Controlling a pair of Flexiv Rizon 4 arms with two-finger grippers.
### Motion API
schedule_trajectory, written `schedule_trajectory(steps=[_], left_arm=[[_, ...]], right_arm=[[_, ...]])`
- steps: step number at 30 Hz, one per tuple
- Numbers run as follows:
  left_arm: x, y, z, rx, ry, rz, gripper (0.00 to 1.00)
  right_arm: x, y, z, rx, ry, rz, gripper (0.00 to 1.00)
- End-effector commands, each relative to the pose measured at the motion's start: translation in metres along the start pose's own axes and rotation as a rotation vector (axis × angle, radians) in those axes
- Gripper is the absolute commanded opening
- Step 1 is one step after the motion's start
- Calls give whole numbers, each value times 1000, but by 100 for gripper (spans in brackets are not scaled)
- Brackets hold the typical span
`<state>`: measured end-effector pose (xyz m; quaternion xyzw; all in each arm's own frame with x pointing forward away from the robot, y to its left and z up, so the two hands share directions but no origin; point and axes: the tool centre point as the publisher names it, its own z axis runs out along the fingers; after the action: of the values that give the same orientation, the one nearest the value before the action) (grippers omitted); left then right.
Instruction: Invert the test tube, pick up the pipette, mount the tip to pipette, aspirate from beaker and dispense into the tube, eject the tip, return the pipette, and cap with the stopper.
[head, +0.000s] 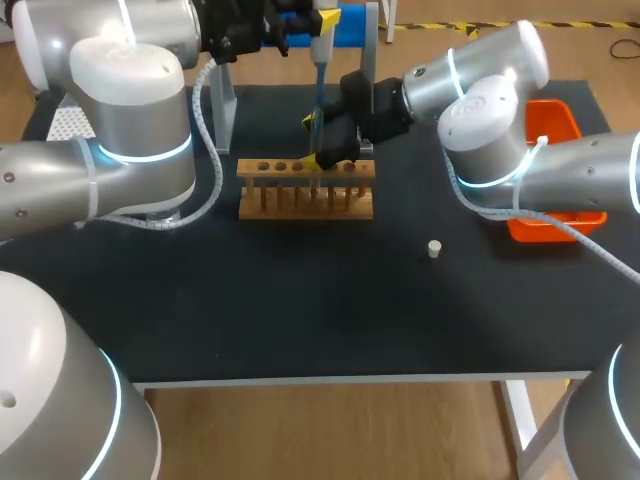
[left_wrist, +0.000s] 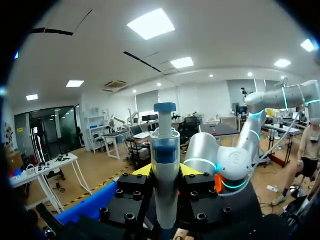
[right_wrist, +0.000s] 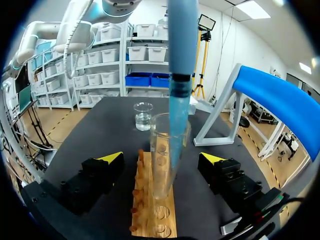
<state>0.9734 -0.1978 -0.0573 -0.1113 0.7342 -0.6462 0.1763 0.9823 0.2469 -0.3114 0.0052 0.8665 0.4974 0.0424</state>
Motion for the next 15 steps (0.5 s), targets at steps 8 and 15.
schedule_trajectory(steps=[8, 15], left_arm=[[-5, -12, -1, -7, -9, 19, 0], [-5, -20, -1, -13, -7, 32, 0]], right_arm=[[-1, 0, -1, 3, 4, 1, 100], [-1, 0, -1, 3, 4, 1, 100]])
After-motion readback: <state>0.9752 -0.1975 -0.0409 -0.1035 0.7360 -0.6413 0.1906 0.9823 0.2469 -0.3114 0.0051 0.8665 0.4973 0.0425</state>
